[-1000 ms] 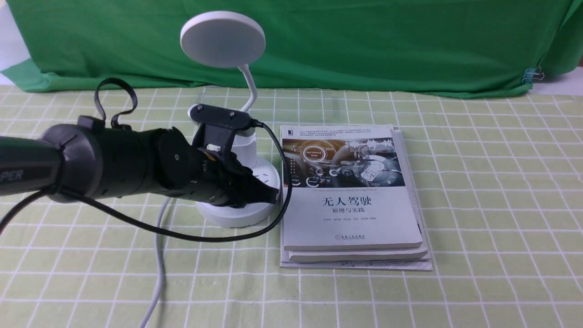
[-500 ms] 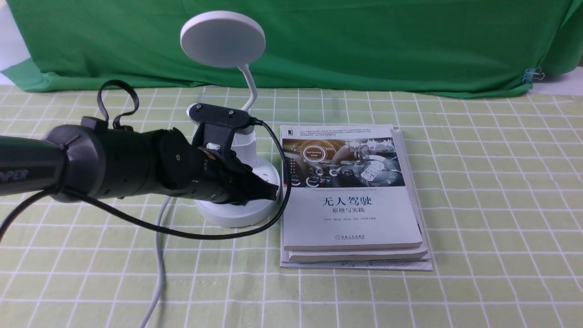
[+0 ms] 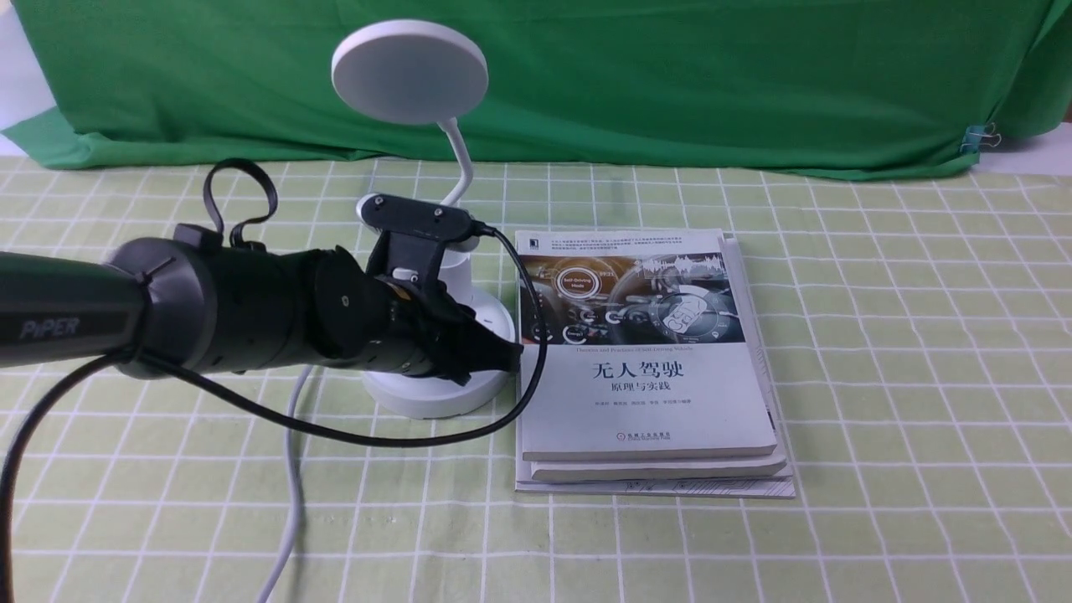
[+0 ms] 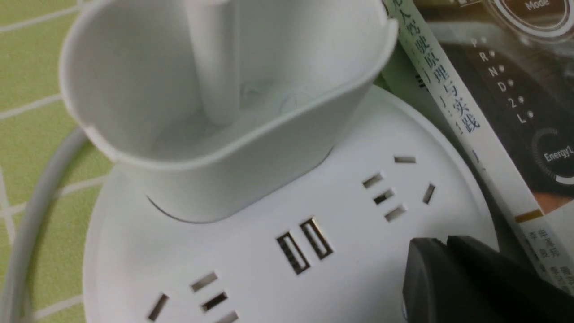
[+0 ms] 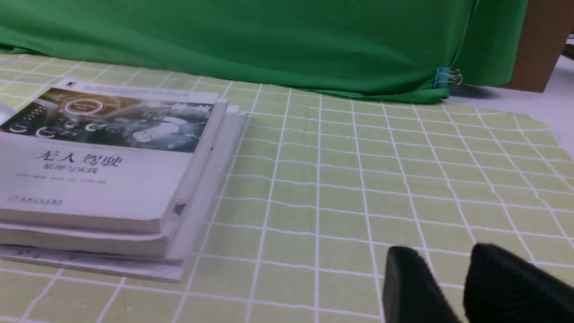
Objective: Turn on the table lamp on the green coffee tablecloth with your hand.
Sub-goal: 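Press the power button on the lamp base to turn the lamp on with the left gripper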
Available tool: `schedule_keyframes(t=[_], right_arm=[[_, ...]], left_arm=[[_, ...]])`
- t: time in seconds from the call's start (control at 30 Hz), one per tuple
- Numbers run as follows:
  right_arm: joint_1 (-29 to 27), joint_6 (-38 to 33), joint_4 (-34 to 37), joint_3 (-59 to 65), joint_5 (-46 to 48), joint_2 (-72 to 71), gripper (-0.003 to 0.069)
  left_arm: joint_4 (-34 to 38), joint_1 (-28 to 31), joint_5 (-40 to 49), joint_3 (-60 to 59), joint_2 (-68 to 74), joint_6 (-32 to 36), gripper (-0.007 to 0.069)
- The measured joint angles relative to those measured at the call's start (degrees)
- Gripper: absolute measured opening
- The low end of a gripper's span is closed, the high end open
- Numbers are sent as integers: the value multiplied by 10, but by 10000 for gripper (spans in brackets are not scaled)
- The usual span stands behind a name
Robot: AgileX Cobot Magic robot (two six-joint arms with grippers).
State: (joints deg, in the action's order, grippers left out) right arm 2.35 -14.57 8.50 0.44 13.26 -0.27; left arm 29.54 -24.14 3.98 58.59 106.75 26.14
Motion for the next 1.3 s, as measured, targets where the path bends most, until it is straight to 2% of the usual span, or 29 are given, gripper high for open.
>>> schedule_keyframes(t=[1.3], right_arm=[[0, 0, 0, 0, 0, 0, 245]], left_arm=[[-24, 0, 32, 3, -14, 0, 18]])
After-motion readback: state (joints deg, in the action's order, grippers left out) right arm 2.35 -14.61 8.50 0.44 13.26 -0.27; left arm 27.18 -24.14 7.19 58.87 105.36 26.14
